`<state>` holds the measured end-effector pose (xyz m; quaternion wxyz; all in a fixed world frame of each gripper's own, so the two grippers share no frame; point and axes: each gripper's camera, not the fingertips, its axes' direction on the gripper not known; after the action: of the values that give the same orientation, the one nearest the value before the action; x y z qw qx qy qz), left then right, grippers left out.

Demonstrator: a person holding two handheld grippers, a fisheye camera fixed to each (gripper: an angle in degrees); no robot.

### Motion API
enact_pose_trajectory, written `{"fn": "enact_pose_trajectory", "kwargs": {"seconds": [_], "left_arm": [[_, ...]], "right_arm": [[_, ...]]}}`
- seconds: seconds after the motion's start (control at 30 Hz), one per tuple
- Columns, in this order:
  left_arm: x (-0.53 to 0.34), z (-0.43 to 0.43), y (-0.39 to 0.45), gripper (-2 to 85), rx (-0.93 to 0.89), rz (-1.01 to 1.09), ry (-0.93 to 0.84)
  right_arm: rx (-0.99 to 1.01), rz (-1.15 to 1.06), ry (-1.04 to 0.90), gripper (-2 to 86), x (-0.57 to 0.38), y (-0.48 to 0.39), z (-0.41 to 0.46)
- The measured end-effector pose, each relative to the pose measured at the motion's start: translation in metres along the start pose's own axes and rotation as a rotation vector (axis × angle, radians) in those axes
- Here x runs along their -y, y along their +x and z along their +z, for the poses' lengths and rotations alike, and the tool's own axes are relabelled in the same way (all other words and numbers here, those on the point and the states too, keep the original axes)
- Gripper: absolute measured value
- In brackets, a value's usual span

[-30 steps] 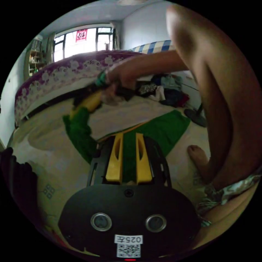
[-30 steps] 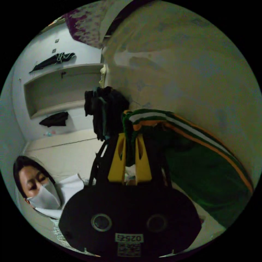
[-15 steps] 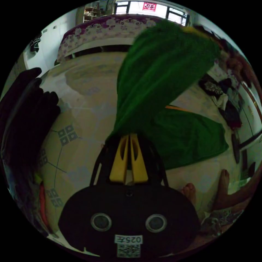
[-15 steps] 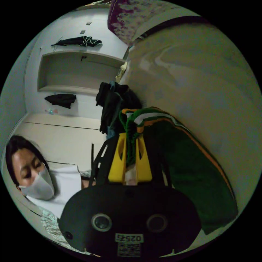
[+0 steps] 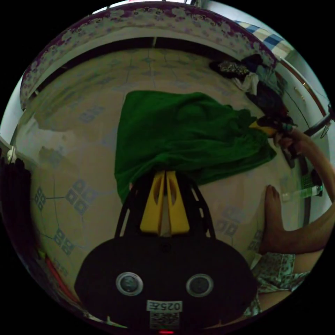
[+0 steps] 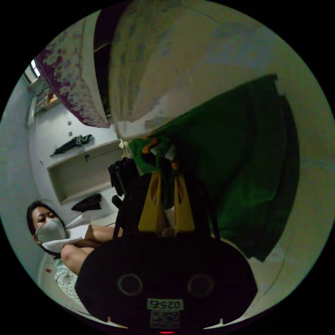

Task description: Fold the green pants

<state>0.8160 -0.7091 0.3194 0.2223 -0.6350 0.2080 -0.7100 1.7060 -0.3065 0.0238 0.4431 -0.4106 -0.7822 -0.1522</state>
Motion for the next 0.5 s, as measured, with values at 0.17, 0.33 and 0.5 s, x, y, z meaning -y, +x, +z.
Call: {"fn": "enact_pose_trajectory", "kwargs": {"seconds": [0.17,0.33,0.5], "left_arm": [[-0.002,0.017,-0.033,-0.9,-0.009,-0.028,-0.03],[-0.003,0.036,-0.053,-0.9,0.025,0.007,-0.047],[0.005,0.04,-0.072,-0.9,0.028,0.027,-0.041]], "right_arm": [[0.068,-0.082,0.043,6.2,-0.043,-0.024,-0.04],[0.13,-0.102,0.079,5.5,-0.088,-0.059,-0.077],[0.281,-0.3,0.053,5.4,-0.136,-0.15,-0.117]]}}
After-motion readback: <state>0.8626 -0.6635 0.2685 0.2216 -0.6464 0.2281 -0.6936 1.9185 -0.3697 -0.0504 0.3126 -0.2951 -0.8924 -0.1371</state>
